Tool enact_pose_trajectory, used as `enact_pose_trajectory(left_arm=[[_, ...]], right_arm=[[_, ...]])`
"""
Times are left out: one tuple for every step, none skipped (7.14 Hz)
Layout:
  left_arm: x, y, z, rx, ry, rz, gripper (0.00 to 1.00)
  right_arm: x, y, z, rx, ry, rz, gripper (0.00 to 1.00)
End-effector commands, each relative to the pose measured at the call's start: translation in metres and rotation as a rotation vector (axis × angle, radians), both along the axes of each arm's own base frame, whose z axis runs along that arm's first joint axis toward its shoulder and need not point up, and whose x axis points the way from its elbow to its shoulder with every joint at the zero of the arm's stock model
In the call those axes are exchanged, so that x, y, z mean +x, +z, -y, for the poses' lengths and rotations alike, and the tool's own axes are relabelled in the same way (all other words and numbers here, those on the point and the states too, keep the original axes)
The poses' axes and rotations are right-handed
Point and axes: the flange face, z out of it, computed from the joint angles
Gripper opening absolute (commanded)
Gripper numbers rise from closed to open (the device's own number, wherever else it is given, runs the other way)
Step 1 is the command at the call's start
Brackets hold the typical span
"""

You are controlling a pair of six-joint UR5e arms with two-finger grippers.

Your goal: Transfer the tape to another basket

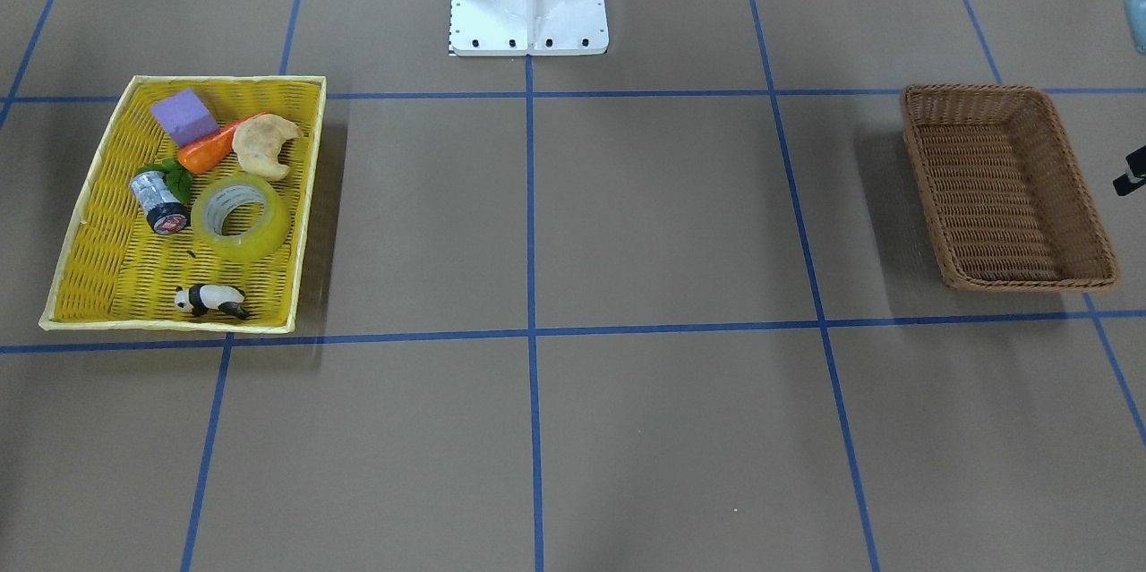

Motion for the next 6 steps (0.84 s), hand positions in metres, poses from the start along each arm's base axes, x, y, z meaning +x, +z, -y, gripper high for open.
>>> enact_pose_trajectory(left_arm=[[0.0,-0.002,0.0,0.002,0.0,0.0,0.98],[0.0,-0.002,0.0,0.002,0.0,0.0,0.98],[0.0,-0.002,0.0,0.003,0.0,0.001,0.98],[0.0,-0.002,0.0,0.003,0.0,0.001,0.98],[0.0,-0.001,0.0,0.003,0.0,0.001,0.98],[0.001,-0.001,0.0,0.004,0.002,-0.001,0.98]], right_arm=[[-0.001,0.0,0.0,-0.004,0.0,0.007,1.0],[-0.003,0.0,0.0,-0.009,-0.003,0.024,1.0],[-0.003,0.0,-0.001,-0.012,-0.004,0.035,1.0],[-0.003,-0.003,0.0,-0.005,-0.004,0.036,1.0],[-0.004,-0.002,0.0,-0.006,-0.003,0.036,1.0],[-0.011,-0.007,0.007,0.003,-0.016,0.042,1.0]])
